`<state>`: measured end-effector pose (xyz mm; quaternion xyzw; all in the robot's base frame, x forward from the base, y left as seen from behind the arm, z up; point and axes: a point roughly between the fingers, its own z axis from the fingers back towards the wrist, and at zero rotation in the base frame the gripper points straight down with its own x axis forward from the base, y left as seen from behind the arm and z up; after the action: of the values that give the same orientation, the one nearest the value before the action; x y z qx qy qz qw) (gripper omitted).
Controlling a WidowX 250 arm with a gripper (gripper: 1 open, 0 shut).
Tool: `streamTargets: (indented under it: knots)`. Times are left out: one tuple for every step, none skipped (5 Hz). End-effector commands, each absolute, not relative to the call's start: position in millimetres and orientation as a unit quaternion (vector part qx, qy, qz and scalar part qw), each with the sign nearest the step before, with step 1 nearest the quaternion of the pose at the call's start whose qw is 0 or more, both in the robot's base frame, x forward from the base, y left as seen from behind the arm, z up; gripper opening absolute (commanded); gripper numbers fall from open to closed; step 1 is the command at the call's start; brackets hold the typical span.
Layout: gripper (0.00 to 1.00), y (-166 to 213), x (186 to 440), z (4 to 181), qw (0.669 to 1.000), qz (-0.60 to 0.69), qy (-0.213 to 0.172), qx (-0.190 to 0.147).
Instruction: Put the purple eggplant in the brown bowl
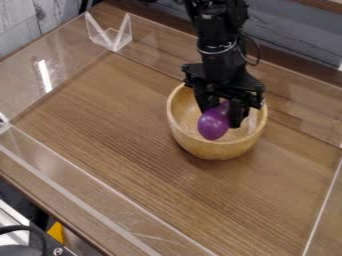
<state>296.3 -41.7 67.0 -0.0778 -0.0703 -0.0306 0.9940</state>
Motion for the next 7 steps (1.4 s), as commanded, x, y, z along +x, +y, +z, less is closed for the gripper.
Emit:
streamTargets:
  knots:
    - [0.0,-45.9,306.8,79.1,0.992,-0.037,-0.094,-0.076]
    - [0.0,-46.8,307.1,78.6,0.992,-0.04,-0.093,-0.075]
    - [0.0,-47.3,307.4,78.3,0.992,-0.044,-0.093,-0.073]
    - [1.0,-46.7,305.3,77.1,0.993,-0.04,-0.089,-0.072]
    - [1.0,-43.9,303.3,81.1,0.993,-0.036,-0.087,-0.071]
    - [1.0,-41.2,302.1,85.9,0.993,-0.031,-0.087,-0.071]
    - [1.0,-38.1,301.1,92.1,0.993,-0.027,-0.09,-0.071]
